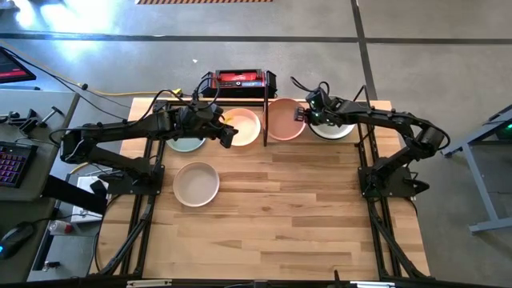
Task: Place and stack plates onto a shelf
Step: Put the orange plate on the shelf
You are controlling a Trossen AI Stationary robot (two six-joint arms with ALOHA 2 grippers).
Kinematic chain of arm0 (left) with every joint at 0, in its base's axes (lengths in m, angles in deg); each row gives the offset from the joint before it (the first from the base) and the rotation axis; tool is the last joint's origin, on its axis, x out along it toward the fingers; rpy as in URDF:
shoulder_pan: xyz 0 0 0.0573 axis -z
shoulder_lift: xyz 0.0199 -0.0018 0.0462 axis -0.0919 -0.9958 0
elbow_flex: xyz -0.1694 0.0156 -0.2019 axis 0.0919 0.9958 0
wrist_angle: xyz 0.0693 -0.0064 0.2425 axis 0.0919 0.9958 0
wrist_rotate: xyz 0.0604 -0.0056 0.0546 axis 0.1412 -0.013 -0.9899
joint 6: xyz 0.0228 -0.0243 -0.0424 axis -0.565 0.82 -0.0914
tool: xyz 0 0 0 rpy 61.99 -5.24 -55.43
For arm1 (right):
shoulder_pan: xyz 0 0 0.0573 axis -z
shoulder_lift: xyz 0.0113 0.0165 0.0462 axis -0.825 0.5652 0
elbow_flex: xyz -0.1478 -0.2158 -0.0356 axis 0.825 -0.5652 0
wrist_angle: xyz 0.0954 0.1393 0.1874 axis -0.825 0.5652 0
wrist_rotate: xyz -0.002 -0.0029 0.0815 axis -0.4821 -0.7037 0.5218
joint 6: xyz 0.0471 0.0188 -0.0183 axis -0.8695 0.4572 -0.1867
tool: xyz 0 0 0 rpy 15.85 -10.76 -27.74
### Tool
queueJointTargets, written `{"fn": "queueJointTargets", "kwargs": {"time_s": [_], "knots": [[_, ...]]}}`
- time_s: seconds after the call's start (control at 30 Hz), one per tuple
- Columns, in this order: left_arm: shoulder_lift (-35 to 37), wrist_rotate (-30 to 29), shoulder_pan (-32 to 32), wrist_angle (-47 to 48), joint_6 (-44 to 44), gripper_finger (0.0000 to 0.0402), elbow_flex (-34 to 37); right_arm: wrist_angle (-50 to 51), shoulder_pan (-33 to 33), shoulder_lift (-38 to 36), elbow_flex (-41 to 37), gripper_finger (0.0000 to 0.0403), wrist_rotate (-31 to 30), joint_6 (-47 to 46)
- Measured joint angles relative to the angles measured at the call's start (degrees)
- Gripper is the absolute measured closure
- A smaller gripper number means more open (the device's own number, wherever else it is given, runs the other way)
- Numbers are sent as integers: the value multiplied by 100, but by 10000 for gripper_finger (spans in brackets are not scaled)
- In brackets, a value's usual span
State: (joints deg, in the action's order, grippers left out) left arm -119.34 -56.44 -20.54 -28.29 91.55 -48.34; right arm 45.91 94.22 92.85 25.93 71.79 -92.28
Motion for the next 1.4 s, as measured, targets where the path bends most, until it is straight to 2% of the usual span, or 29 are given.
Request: {"fn": "queueJointTargets", "kwargs": {"time_s": [0.1,0.3,0.43,0.77,0.87,1.4], "knots": [[0,1,0,0,0,275,0,0,0,0,0,386,2,-31],[0,0,0,-2,0,275,0,24,-2,0,2,323,-17,9],[0,2,0,-2,0,275,0,39,-2,0,2,298,-20,-25],[0,0,0,-4,0,275,0,56,-15,-221,4,292,-33,-31],[0,0,0,-6,0,275,0,20,-15,-221,4,292,155,-40],[0,0,0,-7,0,275,0,269,-80,-70,4,292,262,-135]]}}
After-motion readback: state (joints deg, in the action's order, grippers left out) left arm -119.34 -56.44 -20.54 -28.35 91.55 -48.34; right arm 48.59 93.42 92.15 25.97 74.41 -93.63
